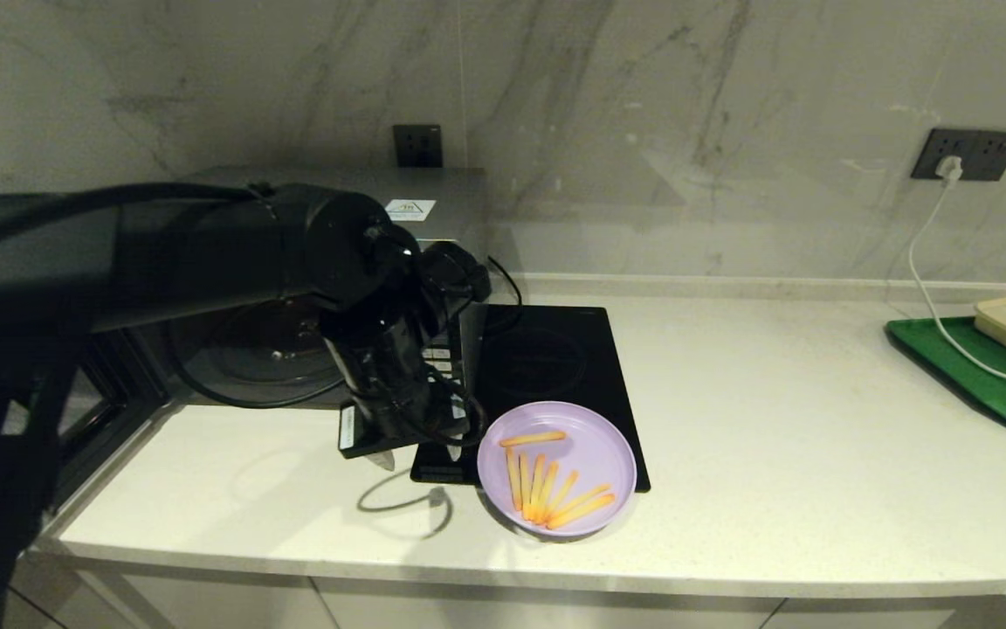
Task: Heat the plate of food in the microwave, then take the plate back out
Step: Put the plate in the microwave oven
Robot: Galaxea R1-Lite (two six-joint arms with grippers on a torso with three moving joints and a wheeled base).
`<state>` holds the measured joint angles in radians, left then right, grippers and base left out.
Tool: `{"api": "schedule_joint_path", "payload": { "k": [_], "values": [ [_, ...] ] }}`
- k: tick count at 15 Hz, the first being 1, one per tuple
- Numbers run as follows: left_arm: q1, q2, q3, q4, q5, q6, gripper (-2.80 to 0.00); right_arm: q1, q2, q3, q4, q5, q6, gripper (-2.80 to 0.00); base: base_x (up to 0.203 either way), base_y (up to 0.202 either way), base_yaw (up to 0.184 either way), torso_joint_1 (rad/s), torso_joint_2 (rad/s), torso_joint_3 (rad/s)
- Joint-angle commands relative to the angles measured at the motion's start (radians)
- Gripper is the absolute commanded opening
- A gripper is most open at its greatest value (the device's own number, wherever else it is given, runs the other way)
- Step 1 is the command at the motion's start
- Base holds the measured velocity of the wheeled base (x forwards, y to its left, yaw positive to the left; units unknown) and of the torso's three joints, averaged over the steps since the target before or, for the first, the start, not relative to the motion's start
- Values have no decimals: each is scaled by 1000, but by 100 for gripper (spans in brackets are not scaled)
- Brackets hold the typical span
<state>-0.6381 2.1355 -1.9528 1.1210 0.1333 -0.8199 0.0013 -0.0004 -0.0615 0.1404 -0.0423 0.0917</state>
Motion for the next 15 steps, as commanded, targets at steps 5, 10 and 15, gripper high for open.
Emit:
{"api": "schedule_joint_path", "payload": {
  "k": [5,10,15],
  "values": [
    [-25,145,-3,-99,60,-36,0,0,-1,0,1,-1,0,-280,0,0,0,0,0,0],
    [-25,155,-3,-102,60,-28,0,0,-1,0,1,-1,0,-280,0,0,0,0,0,0],
    [-37,190,-3,-104,61,-21,0,0,0,0,1,-1,0,-280,0,0,0,0,0,0]
  ]
}}
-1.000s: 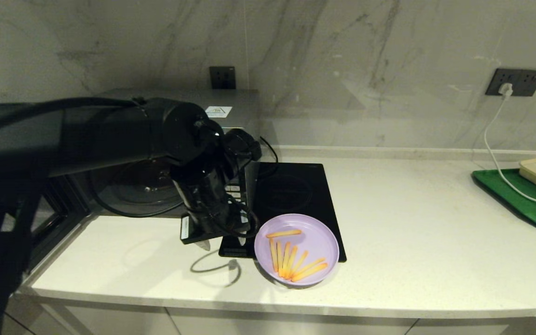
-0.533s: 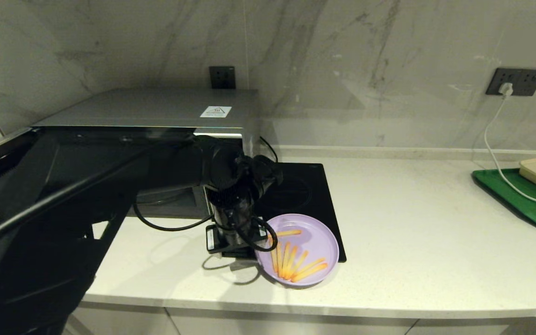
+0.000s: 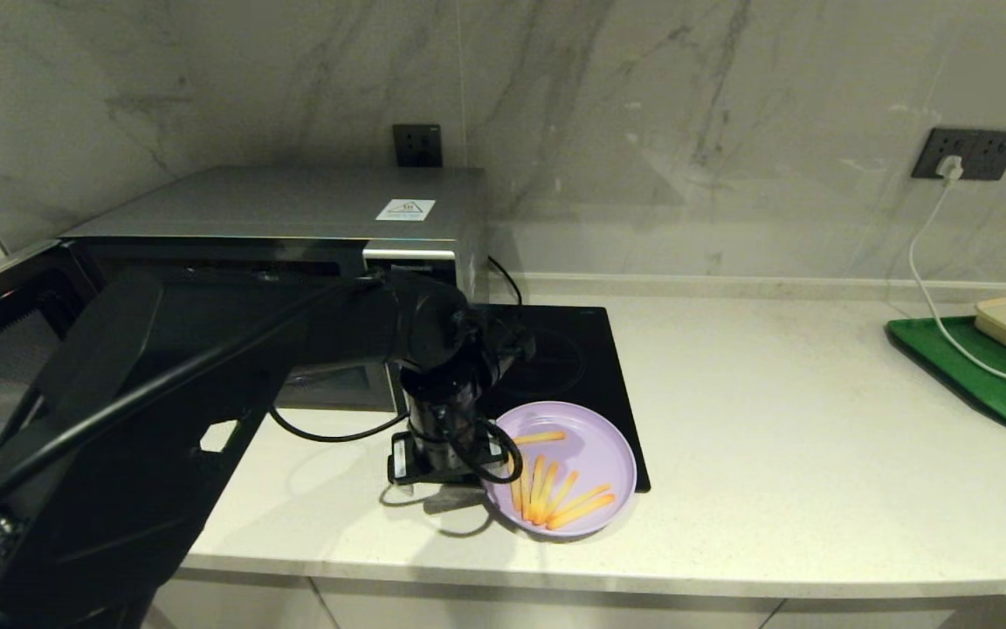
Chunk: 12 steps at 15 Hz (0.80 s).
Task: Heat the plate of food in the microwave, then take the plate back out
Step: Put the plate in the microwave oven
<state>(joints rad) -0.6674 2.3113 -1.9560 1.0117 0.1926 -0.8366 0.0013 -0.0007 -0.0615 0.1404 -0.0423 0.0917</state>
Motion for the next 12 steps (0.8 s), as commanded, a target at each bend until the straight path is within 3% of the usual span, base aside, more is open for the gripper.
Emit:
{"api": "schedule_joint_path", "payload": {
  "k": [1,8,12],
  "values": [
    [-11,22,0,5,4,-1,0,0,0,0,1,-1,0,-280,0,0,0,0,0,0],
    [-28,52,0,-20,29,14,0,0,1,0,1,-1,0,-280,0,0,0,0,0,0],
    [-27,40,0,-95,22,77,0,0,1,0,1,-1,0,-280,0,0,0,0,0,0]
  ]
}}
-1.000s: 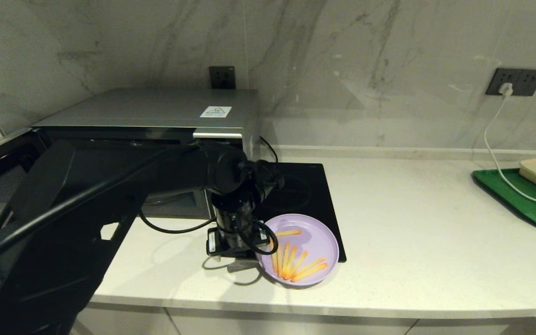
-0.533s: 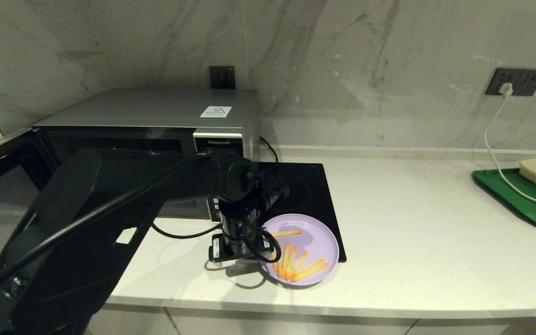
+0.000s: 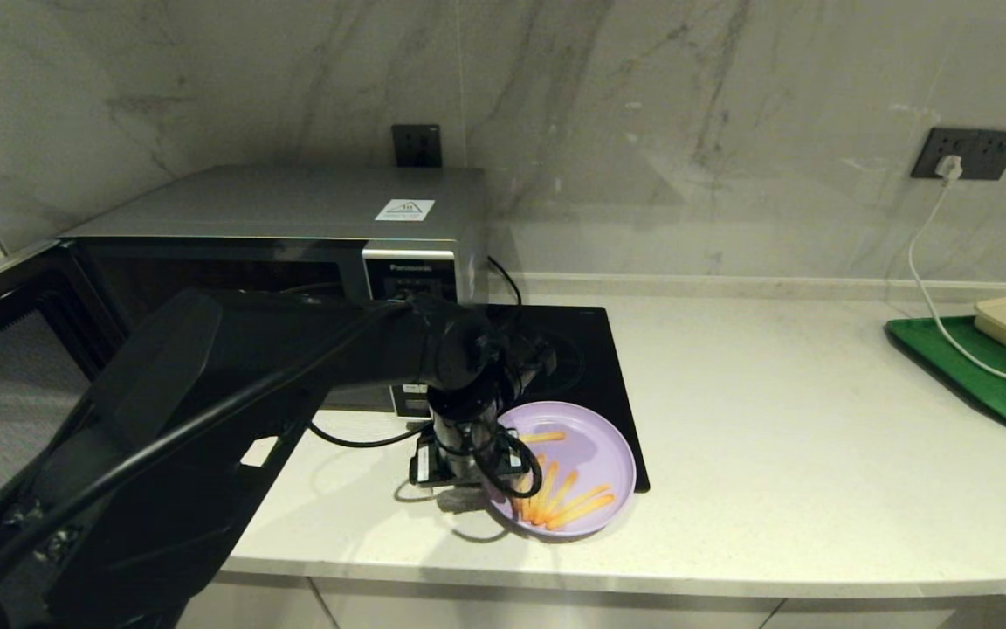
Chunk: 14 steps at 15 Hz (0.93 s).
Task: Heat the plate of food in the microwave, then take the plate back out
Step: Put the plate in the microwave oven
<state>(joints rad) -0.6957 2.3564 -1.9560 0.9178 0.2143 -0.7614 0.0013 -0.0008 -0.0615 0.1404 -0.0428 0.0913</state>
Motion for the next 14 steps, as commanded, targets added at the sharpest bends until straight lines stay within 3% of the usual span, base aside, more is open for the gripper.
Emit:
{"api": "schedule_joint_path", "payload": {
  "k": [1,5,14],
  "values": [
    [2,-5,0,-4,-2,7,0,0,-1,0,1,0,1,-280,0,0,0,0,0,0],
    [17,-21,0,-4,-91,18,0,0,0,0,1,0,1,-280,0,0,0,0,0,0],
    [61,2,2,-4,-61,16,0,0,1,0,1,0,1,-280,0,0,0,0,0,0]
  ]
}}
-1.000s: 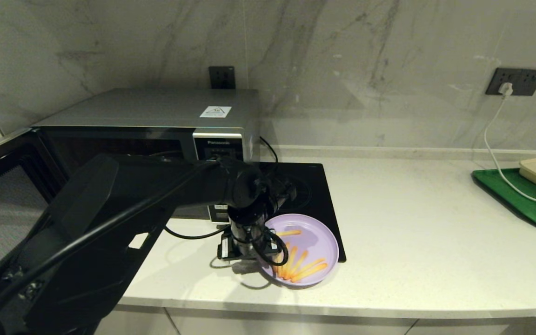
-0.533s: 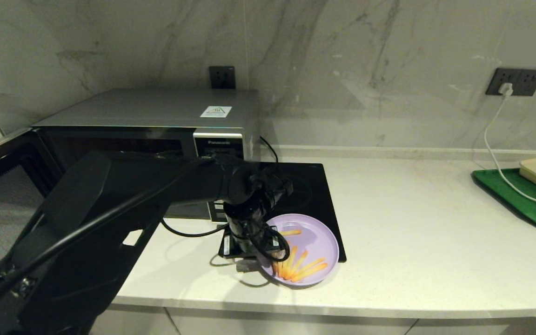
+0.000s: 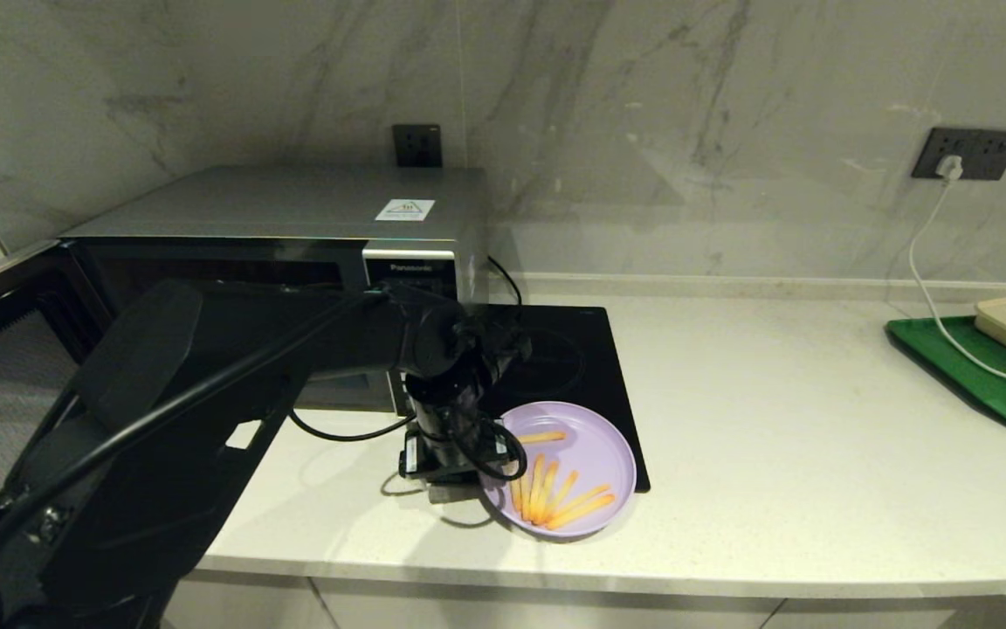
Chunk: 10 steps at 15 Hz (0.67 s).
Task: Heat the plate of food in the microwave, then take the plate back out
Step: Put the plate in the microwave oven
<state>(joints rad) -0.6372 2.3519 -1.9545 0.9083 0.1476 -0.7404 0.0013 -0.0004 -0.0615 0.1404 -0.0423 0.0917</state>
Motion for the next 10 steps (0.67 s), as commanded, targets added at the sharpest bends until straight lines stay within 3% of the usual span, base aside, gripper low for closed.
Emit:
{"api": "schedule_joint_path", "payload": {
  "k": [1,10],
  "values": [
    [2,13,0,6,7,-5,0,0,-1,0,1,-1,0,-280,0,0,0,0,0,0],
    [4,43,5,9,7,-7,0,0,0,0,1,-1,0,-280,0,0,0,0,0,0]
  ]
}}
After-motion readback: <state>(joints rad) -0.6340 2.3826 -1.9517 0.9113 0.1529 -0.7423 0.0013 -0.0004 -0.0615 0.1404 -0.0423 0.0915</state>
